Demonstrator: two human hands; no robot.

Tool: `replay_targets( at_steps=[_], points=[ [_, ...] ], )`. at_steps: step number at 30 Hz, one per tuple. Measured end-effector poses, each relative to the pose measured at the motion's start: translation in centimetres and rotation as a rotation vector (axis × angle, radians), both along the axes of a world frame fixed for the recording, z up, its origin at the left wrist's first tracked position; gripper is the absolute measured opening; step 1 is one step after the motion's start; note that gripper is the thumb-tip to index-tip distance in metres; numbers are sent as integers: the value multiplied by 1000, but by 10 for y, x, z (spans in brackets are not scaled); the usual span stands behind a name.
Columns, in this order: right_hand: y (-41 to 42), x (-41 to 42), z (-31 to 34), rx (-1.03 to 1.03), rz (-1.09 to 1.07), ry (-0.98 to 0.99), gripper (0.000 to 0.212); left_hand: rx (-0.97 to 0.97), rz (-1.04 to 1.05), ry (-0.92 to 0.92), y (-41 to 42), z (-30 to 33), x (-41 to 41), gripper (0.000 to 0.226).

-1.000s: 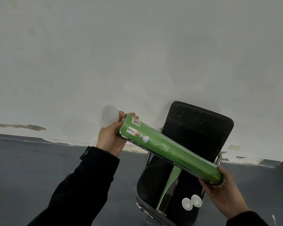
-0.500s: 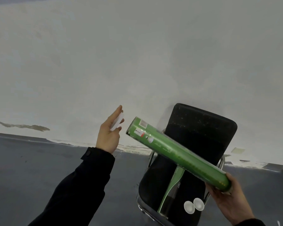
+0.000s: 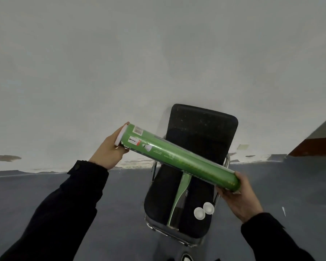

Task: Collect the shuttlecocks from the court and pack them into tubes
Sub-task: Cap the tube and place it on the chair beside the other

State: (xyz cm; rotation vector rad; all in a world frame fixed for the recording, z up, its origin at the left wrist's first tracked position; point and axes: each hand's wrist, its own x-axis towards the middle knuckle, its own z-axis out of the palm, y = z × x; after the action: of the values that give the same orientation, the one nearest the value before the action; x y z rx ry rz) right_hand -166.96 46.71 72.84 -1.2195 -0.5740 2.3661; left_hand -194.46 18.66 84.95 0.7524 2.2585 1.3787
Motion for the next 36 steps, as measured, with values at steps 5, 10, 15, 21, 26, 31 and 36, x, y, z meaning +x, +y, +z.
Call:
replay_targets(
  at_steps=[5,10,15,21,26,31,36],
  points=[
    [4,9,4,66,-27,-22,50,119,-92,-287,4,-8,-3,65],
    [8,15,6,125,-7,-16,44,361,201,-441,31,-12,7,54],
    [13,23,9,198,0,-5,47,443,262,-389,41,-15,16,33],
    [17,30,21,245,-38,-5,39,412,121,-367,42,-18,14,30],
    [18,32,23,258,-65,27,30,490,178,-465,48,-12,24,42],
    [17,34,25,280,-66,52,26,595,162,-564,46,-11,24,38],
    [13,31,27,288,-55,74,27,666,173,-449,48,-13,29,31]
  ],
)
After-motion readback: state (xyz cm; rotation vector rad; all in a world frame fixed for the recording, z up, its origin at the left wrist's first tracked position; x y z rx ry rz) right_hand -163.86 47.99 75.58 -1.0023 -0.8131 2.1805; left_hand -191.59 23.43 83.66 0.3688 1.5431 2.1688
